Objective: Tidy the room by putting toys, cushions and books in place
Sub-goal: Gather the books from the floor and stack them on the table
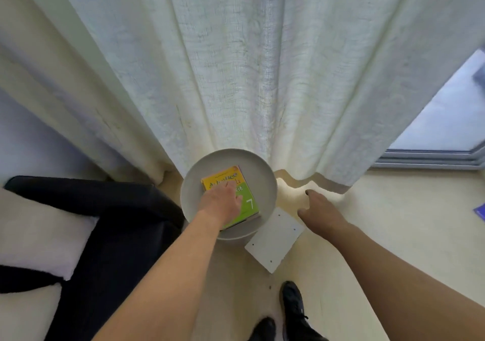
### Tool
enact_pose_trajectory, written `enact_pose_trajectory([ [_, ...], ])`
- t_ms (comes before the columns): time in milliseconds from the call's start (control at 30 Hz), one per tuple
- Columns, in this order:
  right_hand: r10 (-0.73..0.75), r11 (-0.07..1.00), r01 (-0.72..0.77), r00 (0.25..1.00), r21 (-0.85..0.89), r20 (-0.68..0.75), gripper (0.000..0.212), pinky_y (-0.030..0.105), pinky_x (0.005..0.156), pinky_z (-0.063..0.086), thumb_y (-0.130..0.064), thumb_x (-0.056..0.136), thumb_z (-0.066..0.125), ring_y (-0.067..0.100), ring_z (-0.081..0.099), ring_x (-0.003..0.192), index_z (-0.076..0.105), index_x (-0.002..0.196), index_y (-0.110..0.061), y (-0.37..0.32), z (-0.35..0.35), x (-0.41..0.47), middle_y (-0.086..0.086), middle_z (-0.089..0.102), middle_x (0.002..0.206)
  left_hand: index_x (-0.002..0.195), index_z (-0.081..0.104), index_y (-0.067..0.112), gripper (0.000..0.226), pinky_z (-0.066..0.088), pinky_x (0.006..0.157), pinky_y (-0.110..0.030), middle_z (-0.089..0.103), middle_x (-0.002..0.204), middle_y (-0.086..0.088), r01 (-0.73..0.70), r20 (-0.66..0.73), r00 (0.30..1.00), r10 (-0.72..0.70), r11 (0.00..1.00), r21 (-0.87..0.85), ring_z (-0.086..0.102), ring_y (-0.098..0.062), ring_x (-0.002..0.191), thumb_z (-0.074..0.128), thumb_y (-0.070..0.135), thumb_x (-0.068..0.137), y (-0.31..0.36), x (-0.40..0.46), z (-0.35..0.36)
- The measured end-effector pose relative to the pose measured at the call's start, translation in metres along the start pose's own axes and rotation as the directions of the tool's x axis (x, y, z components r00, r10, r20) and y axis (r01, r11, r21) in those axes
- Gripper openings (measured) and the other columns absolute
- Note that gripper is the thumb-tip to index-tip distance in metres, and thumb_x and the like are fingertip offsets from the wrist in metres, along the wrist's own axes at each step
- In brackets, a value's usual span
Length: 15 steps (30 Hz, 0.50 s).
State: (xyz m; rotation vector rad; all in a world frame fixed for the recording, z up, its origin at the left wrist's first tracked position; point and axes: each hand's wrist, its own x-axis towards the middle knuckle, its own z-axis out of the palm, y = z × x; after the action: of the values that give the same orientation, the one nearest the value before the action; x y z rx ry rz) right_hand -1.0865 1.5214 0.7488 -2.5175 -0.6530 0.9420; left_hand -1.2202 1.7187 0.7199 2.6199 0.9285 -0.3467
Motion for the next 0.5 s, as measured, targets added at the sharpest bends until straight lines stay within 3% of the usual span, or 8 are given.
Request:
enact_pose_trajectory([
  [267, 0.178, 0.973, -0.152, 0.973, 0.176, -0.148, 0.053, 0.033, 0.099, 0.039, -0.013, 0.093, 0.049, 0.027, 0.046, 0.129, 0.037, 0.145, -0.009, 0.073, -0.020, -0.100, 0.009, 0.044, 0.146, 0.138, 0.045, 0.008, 0.043, 0.041, 0.103, -0.041, 0.051, 0.137, -0.011, -0.220, 0.067, 0.974, 0.215, 0.973, 0.076, 0.048, -0.030, 0.127, 0.039, 0.028, 0.101, 0.092, -0.037, 0.006],
  [500, 0.435, 0.863, -0.337, 0.875, 0.376, -0.213, 0.062, 0.033, 0.103, 0.037, -0.021, 0.093, 0.047, 0.025, 0.038, 0.135, 0.027, 0.150, -0.012, 0.208, -0.019, -0.215, 0.009, 0.032, 0.153, 0.137, 0.044, 0.013, 0.042, 0.041, 0.102, -0.043, 0.050, 0.137, -0.009, -0.483, 0.174, 0.872, 0.457, 0.860, 0.166, 0.048, -0.030, 0.125, 0.039, 0.032, 0.100, 0.232, -0.102, 0.066],
])
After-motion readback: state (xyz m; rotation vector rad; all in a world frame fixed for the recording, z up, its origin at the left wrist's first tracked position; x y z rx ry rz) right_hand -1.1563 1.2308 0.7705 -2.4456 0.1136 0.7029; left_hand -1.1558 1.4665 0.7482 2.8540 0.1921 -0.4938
